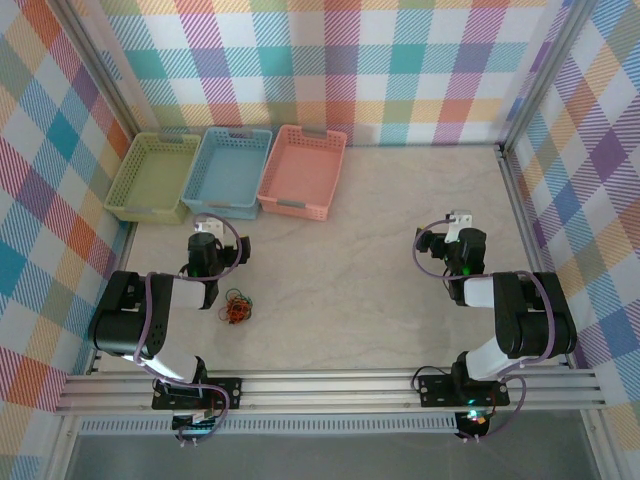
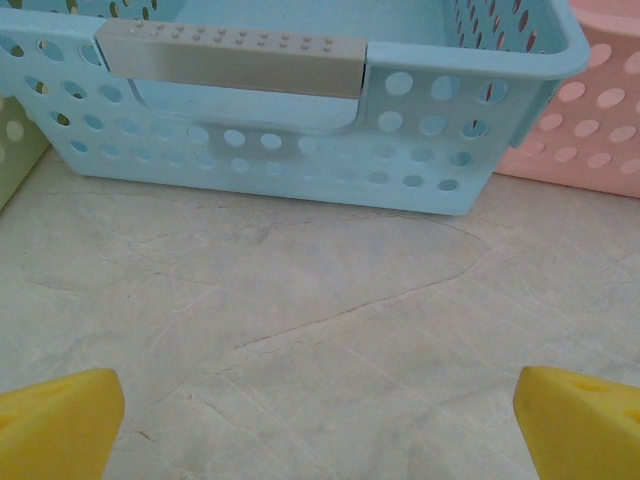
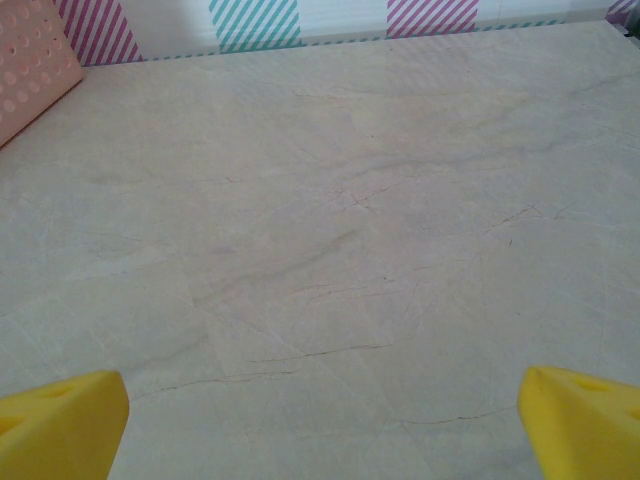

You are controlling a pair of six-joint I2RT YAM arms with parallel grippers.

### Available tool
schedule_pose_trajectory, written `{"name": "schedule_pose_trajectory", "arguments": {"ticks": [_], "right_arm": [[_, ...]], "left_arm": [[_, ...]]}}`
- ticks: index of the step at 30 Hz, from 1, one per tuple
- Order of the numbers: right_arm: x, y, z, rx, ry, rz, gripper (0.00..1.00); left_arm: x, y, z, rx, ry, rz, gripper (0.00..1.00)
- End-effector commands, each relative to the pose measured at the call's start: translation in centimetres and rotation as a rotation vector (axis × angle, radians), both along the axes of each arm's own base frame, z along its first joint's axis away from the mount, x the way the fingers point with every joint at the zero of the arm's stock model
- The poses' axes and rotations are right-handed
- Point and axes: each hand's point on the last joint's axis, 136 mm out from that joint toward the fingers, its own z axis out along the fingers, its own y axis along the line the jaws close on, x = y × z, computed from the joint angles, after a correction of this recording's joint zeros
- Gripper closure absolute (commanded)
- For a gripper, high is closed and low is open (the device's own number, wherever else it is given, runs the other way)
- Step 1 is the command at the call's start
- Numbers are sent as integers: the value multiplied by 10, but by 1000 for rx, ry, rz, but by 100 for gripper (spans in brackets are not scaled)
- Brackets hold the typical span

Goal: Untangle the cables

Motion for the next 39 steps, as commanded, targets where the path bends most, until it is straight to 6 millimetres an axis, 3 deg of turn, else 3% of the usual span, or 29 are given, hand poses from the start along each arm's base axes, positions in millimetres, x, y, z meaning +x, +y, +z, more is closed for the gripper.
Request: {"name": "schedule_pose_trajectory", "arguments": {"ticks": [1, 21, 24, 27, 30, 35, 39], "right_arm": [[2, 7, 3, -5, -13, 33, 0], [2, 6, 3, -3, -12, 31, 0], [3, 0, 10, -1, -15, -8, 0], [-5, 7, 30, -30, -42, 16, 0], [-17, 17, 53, -71, -84, 28, 0], [-38, 35, 98, 104, -93, 57, 6], [-47, 62, 121, 284, -123, 159, 7]], "left_arm": [[7, 1, 10, -14, -37, -3, 0], [5, 4, 14, 0, -51, 21, 0], [3, 0, 28, 53, -34, 37, 0], [0, -10, 40, 89, -46, 6, 0], [-10, -15, 69, 154, -140, 30, 0], [-13, -28, 117, -13, -179, 29, 0], [-4, -35, 147, -209, -122, 63, 0]]}}
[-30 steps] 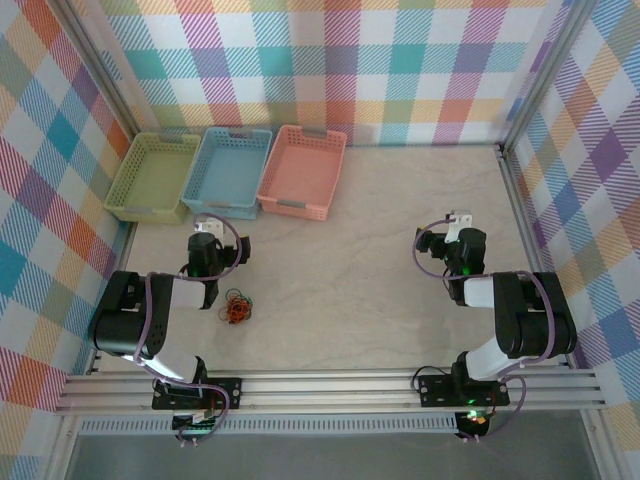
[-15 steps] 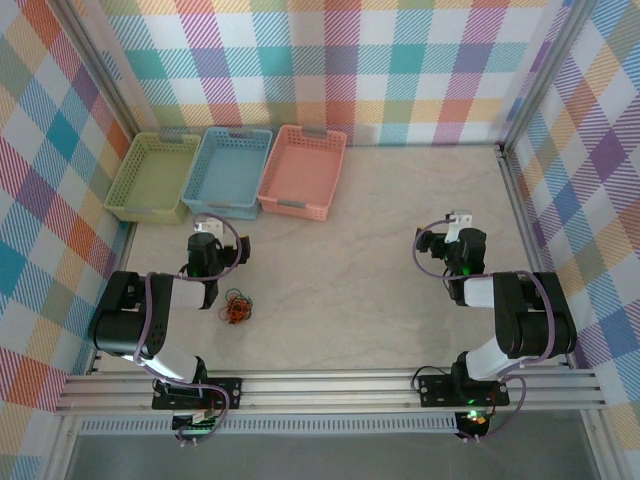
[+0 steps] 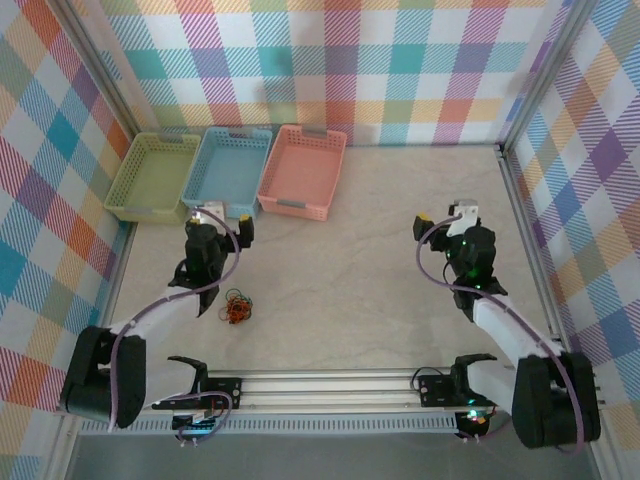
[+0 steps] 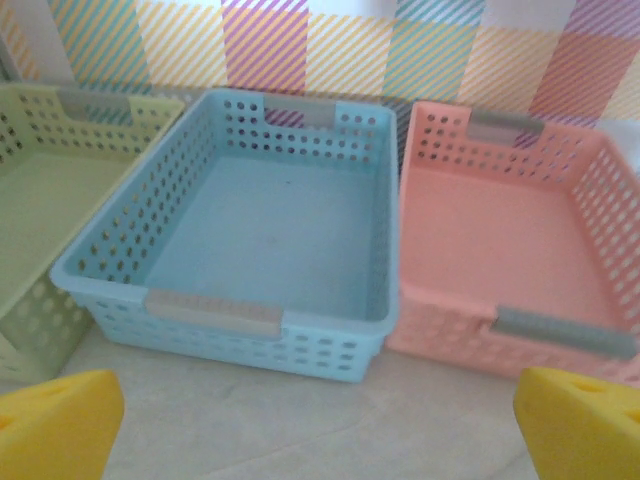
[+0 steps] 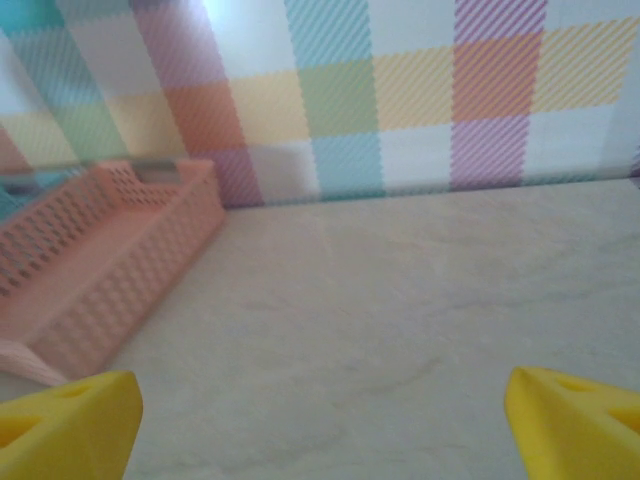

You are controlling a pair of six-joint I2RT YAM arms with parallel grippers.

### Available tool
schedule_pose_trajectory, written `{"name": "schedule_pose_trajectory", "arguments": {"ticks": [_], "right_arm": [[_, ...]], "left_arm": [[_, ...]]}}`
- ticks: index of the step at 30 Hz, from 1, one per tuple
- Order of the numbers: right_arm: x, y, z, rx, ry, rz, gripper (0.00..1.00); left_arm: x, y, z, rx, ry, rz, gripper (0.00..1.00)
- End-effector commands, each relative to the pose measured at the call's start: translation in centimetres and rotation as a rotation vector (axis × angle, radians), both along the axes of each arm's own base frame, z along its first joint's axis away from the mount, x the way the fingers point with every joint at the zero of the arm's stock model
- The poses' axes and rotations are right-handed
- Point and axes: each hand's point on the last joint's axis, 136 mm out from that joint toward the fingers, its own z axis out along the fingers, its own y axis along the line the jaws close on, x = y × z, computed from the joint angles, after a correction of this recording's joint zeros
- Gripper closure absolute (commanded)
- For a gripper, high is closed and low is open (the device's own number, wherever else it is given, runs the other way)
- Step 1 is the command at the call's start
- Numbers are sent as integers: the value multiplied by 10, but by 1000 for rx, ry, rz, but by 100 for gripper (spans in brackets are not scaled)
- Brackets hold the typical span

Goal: Untangle the cables

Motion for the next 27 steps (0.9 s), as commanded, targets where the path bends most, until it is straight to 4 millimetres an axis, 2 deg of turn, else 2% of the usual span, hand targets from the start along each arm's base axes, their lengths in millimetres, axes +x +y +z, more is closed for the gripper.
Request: {"name": "schedule_pose_trajectory", "arguments": {"ticks": [1, 4, 7, 9, 12, 17, 21, 27], "right_arm": [[-9, 27, -6, 171, 74, 110, 7], [-8, 47, -16, 186, 102, 169, 9], [-9, 68, -27, 168, 135, 225, 9], [-12, 81, -31, 136, 143, 249, 11], [-17, 97, -40, 70, 118, 268, 11], [-16, 113, -66, 68, 168, 294, 11], [-11, 119, -64, 80, 146, 303, 11], [-7, 128, -67, 70, 163, 331, 10]], "left_arm": [[6, -6, 18, -182, 104, 8, 0], [29, 0, 33, -208, 176, 55, 0], [60, 19, 40, -185, 252, 135, 0], [82, 34, 37, -192, 302, 177, 1], [106, 63, 26, -240, 398, 235, 2], [140, 114, -3, -286, 493, 361, 6], [156, 142, -28, -295, 565, 425, 6], [172, 167, -55, -330, 617, 489, 8]]}}
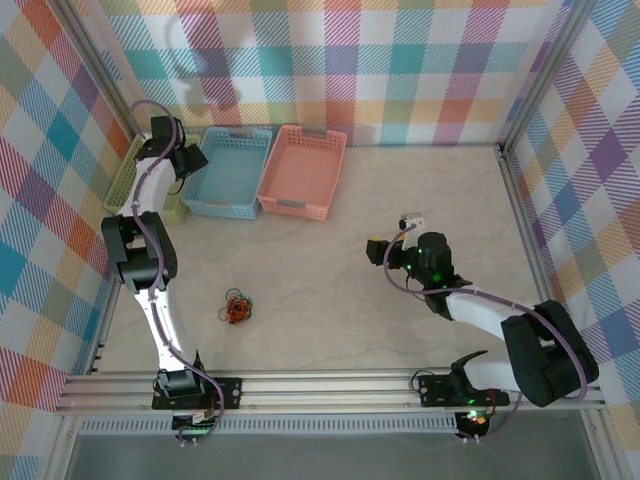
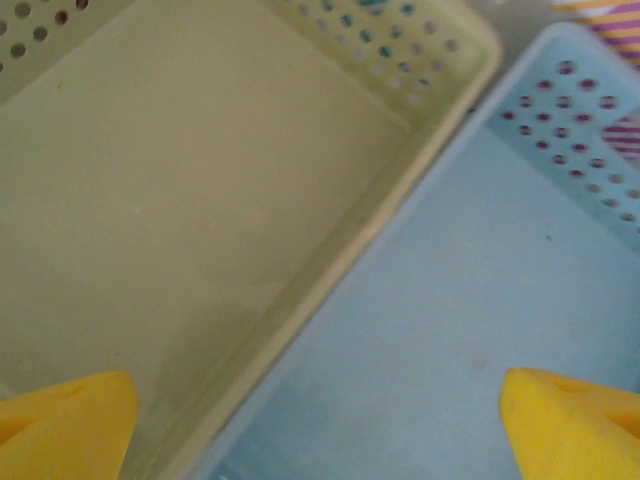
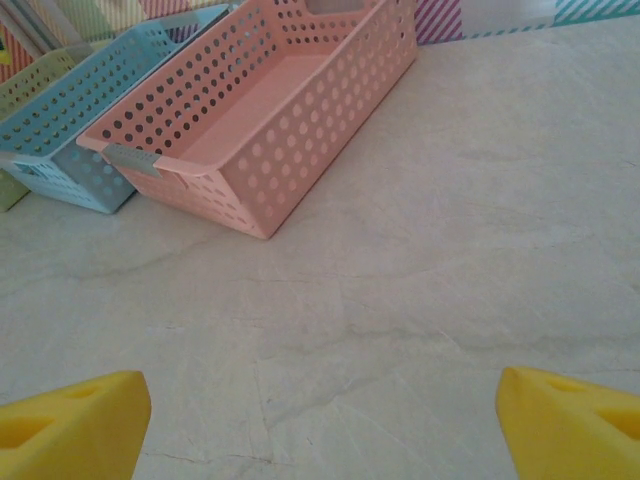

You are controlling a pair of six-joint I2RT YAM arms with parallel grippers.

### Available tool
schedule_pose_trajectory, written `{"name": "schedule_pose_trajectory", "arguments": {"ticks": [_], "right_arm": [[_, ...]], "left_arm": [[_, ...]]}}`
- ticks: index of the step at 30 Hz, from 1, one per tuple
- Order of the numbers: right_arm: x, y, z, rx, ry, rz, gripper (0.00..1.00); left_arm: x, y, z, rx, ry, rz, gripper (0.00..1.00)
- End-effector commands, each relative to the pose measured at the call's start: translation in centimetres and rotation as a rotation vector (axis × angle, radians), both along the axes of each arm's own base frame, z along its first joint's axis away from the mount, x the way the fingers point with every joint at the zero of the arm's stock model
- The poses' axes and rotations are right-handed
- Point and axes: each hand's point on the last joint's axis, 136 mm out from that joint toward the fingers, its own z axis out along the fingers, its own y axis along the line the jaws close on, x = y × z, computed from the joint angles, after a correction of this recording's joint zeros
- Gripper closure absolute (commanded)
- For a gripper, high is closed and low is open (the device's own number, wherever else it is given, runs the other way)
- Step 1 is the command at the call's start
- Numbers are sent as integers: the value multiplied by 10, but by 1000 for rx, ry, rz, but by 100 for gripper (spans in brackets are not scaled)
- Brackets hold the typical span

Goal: Untangle the cables

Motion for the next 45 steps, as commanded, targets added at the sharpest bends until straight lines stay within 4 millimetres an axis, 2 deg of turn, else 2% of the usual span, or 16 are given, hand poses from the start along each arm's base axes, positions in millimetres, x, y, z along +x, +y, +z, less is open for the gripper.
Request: {"name": "schedule_pose_trajectory", "arguments": {"ticks": [1, 7, 13, 14, 20, 24, 28, 34, 45], "right_arm": [[8, 9, 16, 18, -51, 20, 10], [11, 13, 14, 21, -42, 32, 10], [14, 17, 13, 20, -39, 50, 9], [14, 17, 13, 22, -35, 50, 9], [14, 18, 12, 20, -29, 49, 9], [15, 17, 11, 19, -24, 47, 9], [15, 17, 10, 16, -17, 46, 9], [16, 17, 9, 13, -15, 43, 9], [17, 18, 10, 16, -11, 43, 9]], "left_arm": [[0, 5, -6, -46, 39, 30, 8], [14, -7, -32, -156, 77, 22, 11], [12, -8, -51, -186, 130, 36, 14], [12, -10, -52, -192, 135, 27, 17], [11, -17, -54, -230, 141, 8, 18], [11, -40, -58, -303, 156, -57, 23], [12, -61, -58, -288, 168, -113, 24], [12, -94, -63, -227, 204, -205, 31], [6, -154, -74, -161, 246, -383, 63]]}}
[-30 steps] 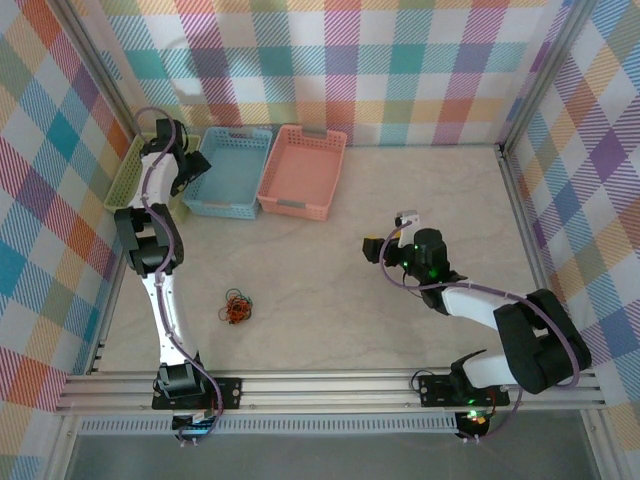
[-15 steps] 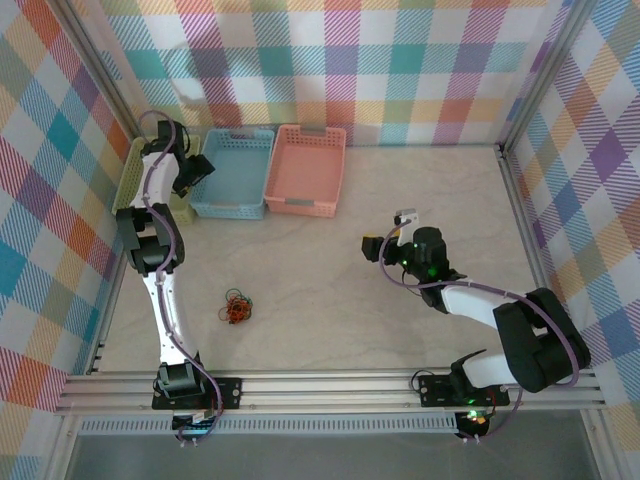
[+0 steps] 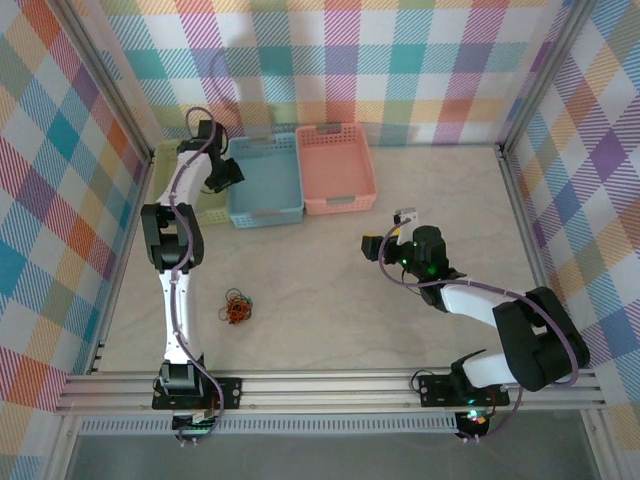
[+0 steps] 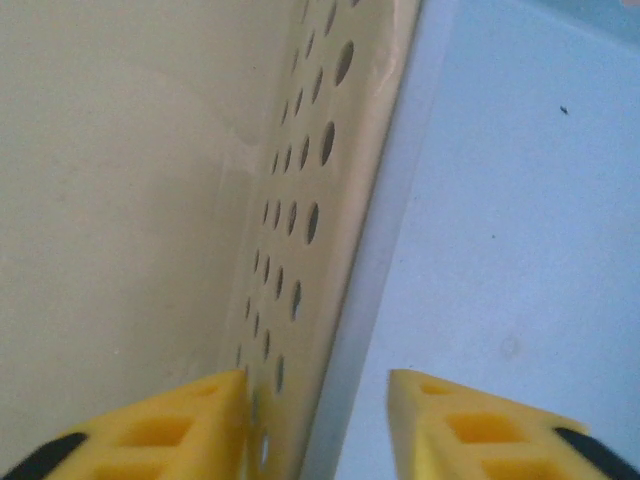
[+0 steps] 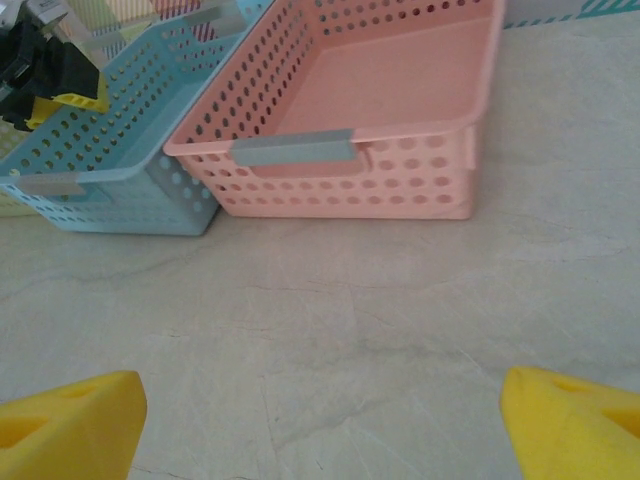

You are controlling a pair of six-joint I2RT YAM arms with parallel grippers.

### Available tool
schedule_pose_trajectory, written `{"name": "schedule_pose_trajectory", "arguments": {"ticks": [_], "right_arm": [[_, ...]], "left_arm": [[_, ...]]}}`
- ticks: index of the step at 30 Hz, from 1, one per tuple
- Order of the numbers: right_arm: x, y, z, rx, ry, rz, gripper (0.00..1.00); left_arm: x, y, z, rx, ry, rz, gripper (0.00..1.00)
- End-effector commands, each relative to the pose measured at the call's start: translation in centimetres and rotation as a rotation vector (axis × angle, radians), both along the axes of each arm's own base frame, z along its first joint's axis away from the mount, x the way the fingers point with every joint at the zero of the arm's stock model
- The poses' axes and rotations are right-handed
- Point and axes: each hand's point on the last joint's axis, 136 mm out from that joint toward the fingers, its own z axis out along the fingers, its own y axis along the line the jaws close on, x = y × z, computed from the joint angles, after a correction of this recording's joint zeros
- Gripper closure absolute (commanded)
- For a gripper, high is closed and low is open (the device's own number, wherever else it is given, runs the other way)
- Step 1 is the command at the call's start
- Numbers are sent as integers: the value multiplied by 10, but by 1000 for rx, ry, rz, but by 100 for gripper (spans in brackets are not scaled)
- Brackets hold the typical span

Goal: Untangle the cables

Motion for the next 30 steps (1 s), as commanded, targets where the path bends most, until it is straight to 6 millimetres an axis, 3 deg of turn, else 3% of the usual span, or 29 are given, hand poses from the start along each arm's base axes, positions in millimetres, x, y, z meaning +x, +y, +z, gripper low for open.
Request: {"name": "schedule_pose_trajectory", "arguments": {"ticks": [1, 5, 8, 18, 24, 27, 30], "right_arm": [[5, 8, 11, 15, -24, 19, 9], [6, 7, 11, 13, -27, 17, 9], [6, 7, 11, 13, -28, 16, 9], [4, 7, 5, 2, -1, 17, 9], [4, 7, 5, 0, 0, 18, 9], [4, 6, 5, 0, -2, 18, 8], [4, 7, 5, 0, -2, 20, 8]], "left_arm": [[-7, -20, -7, 9, 27, -74, 65], [-11, -50, -8, 19, 27, -129, 75], [-15, -74, -10, 40, 30, -171, 76], [-19, -122, -15, 42, 27, -208, 77], [-20, -143, -16, 33, 17, -241, 69], [-20, -147, -6, 38, -4, -256, 63], [-17, -146, 16, 43, -49, -253, 47]]}}
